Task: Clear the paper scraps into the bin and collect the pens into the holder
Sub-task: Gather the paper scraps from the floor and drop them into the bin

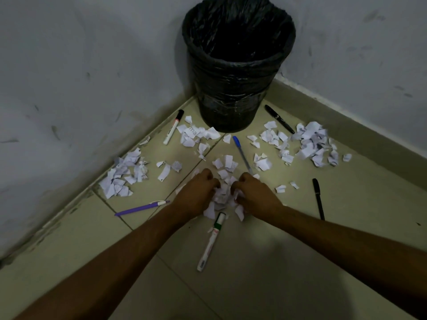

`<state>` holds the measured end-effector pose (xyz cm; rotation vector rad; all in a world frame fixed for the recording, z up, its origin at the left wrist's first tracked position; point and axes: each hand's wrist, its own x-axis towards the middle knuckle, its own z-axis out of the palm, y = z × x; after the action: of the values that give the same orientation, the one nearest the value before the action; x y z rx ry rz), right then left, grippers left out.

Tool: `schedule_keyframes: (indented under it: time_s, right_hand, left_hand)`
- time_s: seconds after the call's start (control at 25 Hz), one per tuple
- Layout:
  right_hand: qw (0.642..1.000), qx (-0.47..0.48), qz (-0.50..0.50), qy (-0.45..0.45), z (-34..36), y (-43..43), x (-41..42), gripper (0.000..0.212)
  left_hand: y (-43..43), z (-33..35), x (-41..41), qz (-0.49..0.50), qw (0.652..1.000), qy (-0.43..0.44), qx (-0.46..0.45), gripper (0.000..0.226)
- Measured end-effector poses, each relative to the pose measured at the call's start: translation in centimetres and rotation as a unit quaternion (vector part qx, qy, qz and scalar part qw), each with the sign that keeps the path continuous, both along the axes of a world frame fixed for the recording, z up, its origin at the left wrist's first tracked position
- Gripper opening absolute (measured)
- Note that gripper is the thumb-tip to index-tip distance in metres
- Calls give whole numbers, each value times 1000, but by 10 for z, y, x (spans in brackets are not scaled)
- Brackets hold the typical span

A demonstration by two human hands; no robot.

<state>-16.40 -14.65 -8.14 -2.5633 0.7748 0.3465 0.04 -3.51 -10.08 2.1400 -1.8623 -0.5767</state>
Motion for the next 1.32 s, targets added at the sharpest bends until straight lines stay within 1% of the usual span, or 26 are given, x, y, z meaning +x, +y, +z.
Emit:
schedule_keyframes:
  time_s: [0.08,0.16,0.2,0.28,0.32,0.36,0.44,0.48,0.56,0.6,0.64,0.68,0.72,0.76,0.8,0.88,0.96,1.0,1.04,1.08,1.16,1.24,1.32]
  right_hand:
    - [996,42,-53,-60,1,-6,0,17]
    - [975,90,-136,-153,12,-10,-2,11]
    - [954,131,-183,-199,21,-11,-4,9]
    - [888,246,-267,-282,45,-11,-5,9]
    - [857,285,-294,-313,58,-11,-5,9]
    - [837,303,-310,-335,72,-13,-3,10]
    - [810,314,-322,-376,104,-19,3,12]
    - [797,312,-316,-409,124,-26,9,12]
    - [767,296,-301,-484,167,-47,23,10]
    - [752,284,-295,-517,190,-62,33,10]
    - [743,270,-292,-539,211,-79,44,10]
    - [748,245,-290,-545,231,-99,57,11]
    - [767,214,-287,-532,245,-120,71,11]
    - [795,176,-289,-504,252,-139,85,12]
    - [823,134,-292,-467,254,-156,100,13]
    - [883,36,-280,-374,245,-184,126,15]
    - [927,-21,-252,-277,236,-199,146,17]
    - [941,-22,-241,-234,236,-202,153,20]
    - [952,4,-235,-197,238,-202,157,26]
    - [956,49,-234,-168,242,-199,160,31]
    - [955,130,-229,-139,248,-191,160,37]
    - [959,138,-211,-134,249,-186,157,41]
    - [963,86,-191,-170,247,-181,150,41]
  left_hand:
    - [-1,1,0,36,999,33,-25,22]
    - [-3,8,3,90,991,76,-69,18]
    - [-3,14,5,121,984,96,-94,16]
    - [-7,35,5,180,964,136,-141,13]
    - [-9,49,4,210,951,167,-154,11]
    - [-13,64,3,238,934,208,-165,11]
    - [-21,99,3,280,893,294,-191,9]
    - [-30,122,7,285,875,321,-222,9]
    - [-54,167,18,271,842,359,-297,9]
    - [-70,188,26,262,830,366,-330,8]
    - [-88,209,35,255,826,358,-353,8]
    - [-111,226,46,254,829,337,-366,8]
    - [-133,238,58,261,838,310,-365,10]
    - [-154,245,69,276,850,281,-351,11]
    - [-173,247,81,294,865,244,-324,12]
    - [-202,243,101,320,898,182,-241,14]
    - [-216,242,110,317,919,177,-154,16]
    - [-219,245,111,308,923,195,-125,18]
    - [-220,248,111,298,924,217,-102,22]
    - [-219,250,111,289,925,233,-84,25]
    - [-216,255,109,276,926,249,-63,26]
    - [-212,257,108,271,923,266,-57,27]
    - [-210,256,108,266,920,279,-68,28]
